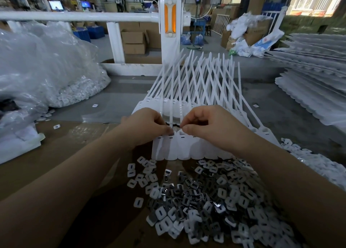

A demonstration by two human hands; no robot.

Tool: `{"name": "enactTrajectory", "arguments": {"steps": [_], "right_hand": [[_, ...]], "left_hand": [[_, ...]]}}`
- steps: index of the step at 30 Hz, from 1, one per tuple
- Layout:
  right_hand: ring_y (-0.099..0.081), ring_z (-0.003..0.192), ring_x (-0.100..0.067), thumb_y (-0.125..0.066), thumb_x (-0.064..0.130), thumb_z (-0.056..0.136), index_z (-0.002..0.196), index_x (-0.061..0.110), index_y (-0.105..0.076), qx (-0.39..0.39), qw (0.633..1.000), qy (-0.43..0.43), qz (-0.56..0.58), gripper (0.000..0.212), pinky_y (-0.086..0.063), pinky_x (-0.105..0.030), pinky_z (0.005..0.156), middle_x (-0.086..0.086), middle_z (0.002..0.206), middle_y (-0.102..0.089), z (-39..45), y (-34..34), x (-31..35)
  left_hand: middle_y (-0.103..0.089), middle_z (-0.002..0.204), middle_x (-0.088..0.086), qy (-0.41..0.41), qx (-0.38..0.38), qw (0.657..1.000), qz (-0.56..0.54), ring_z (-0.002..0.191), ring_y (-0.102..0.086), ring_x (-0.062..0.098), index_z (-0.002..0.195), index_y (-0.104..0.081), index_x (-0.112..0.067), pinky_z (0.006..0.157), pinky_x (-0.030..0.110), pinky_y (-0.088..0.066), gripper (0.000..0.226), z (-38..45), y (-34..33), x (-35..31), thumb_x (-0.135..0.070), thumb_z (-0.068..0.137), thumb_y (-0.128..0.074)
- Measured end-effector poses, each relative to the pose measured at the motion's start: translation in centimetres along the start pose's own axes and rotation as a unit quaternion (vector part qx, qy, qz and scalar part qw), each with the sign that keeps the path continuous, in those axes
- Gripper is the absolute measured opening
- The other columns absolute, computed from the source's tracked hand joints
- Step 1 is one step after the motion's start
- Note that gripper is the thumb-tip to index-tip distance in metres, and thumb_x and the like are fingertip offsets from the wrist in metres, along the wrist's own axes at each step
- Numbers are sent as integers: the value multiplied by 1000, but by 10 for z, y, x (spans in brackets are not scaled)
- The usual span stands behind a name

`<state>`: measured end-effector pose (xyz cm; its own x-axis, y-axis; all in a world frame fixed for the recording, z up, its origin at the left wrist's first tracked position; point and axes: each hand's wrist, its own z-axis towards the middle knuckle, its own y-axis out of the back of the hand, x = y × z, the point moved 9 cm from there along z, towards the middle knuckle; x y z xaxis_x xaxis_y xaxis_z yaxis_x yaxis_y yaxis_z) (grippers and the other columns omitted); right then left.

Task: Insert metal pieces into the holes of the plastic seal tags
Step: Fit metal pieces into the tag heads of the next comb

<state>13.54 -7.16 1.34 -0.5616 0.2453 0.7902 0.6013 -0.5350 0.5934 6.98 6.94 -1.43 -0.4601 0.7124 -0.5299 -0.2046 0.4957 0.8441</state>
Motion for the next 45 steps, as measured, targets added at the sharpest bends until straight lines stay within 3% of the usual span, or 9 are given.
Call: {"name": "enactTrajectory", "arguments": {"steps": [3, 5, 9, 15, 21, 26, 32, 42, 45], "right_hand": [[-68, 77, -9, -70, 18, 87, 86, 23, -71, -37, 999, -5, 19, 6, -55, -23, 74, 4, 81, -73, 1, 9, -3], [-68, 77, -5, -69, 17, 87, 87, 23, -71, -47, 998, -16, 24, 6, -54, -19, 71, 5, 82, -73, 2, 11, -8], [-67, 74, 0, -70, 15, 87, 85, 24, -71, -51, 998, -28, 24, 10, -52, -11, 66, 6, 81, -73, 3, 12, -12], [-68, 71, -4, -69, 15, 87, 82, 25, -71, -51, 998, -33, 23, 12, -51, -20, 69, 4, 76, -73, 3, 11, -14], [-66, 69, 1, -68, 16, 88, 84, 24, -71, -52, 998, -33, 29, 9, -45, -9, 59, 8, 74, -72, 1, 12, -14], [-60, 61, 6, -67, 15, 88, 85, 22, -71, -67, 995, -29, 61, 9, -42, -7, 53, 13, 67, -68, 1, 16, -13], [-57, 59, 6, -65, 19, 88, 86, 21, -71, -52, 994, -27, 89, 7, -40, -11, 55, 6, 71, -70, 0, 13, -10], [-57, 58, 5, -66, 24, 90, 82, 24, -69, -49, 997, -2, 59, 9, -43, -9, 52, 12, 69, -70, 2, 9, -6], [-63, 64, -11, -64, 25, 91, 82, 24, -69, -43, 999, 1, 32, 11, -51, -23, 60, 5, 74, -71, 2, 6, -5]], "left_hand": [[-61, 69, -12, -153, -57, 986, -16, 66, -54, -1, 71, -64, -32, 69, 21, -43, 18, -16, 12, -35, -43, 76, -77], [-64, 71, -19, -262, 10, 962, -77, 65, -55, -3, 71, -69, -34, 59, 11, -40, 13, -34, 3, -61, -35, 73, -82], [-67, 79, -24, -340, 114, 932, -52, 71, -57, 7, 80, -75, -36, 62, 18, -45, 12, -54, -24, -82, -29, 74, -83], [-65, 80, -29, -332, 158, 930, 1, 81, -61, -6, 89, -77, -37, 71, 8, -43, 17, -55, -40, -79, -31, 75, -82], [-69, 78, -24, -334, 137, 933, -11, 73, -63, -7, 87, -77, -32, 66, 5, -42, 4, -53, -35, -77, -32, 83, -76], [-75, 76, -1, -191, 101, 939, -266, 62, -64, 5, 79, -78, -25, 57, 15, -48, 10, -29, -5, -47, -15, 78, -79], [-76, 82, 5, -91, 89, 919, -374, 65, -63, 7, 76, -78, -20, 55, 15, -47, 16, -15, -2, -24, -30, 65, -82], [-76, 84, 5, -107, 81, 934, -330, 68, -66, 9, 78, -76, -21, 58, 15, -48, 6, -14, -1, -26, -28, 77, -77], [-74, 77, 1, -115, 56, 944, -303, 66, -63, 6, 78, -75, -21, 59, 19, -46, 7, -14, 1, -27, -28, 81, -75]]}}
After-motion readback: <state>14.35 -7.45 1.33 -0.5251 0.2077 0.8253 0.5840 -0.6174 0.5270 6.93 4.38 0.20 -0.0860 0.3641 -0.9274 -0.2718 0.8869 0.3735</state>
